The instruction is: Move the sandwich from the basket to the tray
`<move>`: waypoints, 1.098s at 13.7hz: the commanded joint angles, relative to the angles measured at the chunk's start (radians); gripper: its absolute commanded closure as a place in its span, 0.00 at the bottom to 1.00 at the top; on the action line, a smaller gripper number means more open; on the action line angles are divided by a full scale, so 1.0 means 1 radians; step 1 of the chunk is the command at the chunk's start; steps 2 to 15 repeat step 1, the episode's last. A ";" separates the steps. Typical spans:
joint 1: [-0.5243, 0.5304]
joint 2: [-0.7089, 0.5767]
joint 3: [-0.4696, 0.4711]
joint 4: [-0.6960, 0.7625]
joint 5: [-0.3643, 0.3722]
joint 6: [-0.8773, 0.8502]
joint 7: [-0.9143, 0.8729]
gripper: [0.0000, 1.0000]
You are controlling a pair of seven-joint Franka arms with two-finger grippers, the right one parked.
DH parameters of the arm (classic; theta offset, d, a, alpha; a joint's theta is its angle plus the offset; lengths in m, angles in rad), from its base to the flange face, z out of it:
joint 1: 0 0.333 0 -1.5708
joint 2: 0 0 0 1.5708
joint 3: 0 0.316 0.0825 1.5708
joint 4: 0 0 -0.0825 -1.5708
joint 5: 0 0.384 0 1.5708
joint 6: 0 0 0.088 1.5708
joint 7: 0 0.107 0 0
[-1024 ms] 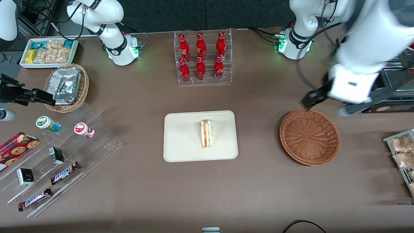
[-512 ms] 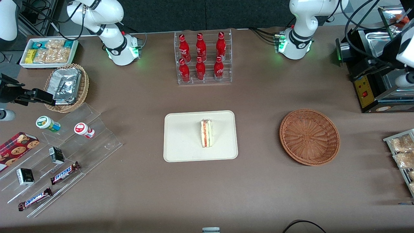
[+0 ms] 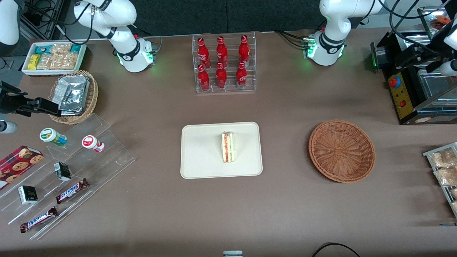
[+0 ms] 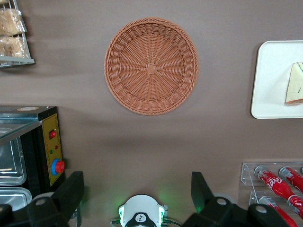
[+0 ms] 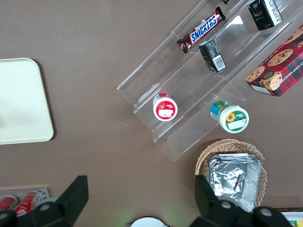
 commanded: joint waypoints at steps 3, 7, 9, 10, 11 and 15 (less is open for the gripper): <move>0.007 0.005 -0.062 0.023 0.038 0.006 0.003 0.00; 0.007 0.005 -0.062 0.023 0.038 0.006 0.003 0.00; 0.007 0.005 -0.062 0.023 0.038 0.006 0.003 0.00; 0.007 0.005 -0.062 0.023 0.038 0.006 0.003 0.00; 0.007 0.005 -0.062 0.023 0.038 0.006 0.003 0.00; 0.007 0.005 -0.062 0.023 0.038 0.006 0.003 0.00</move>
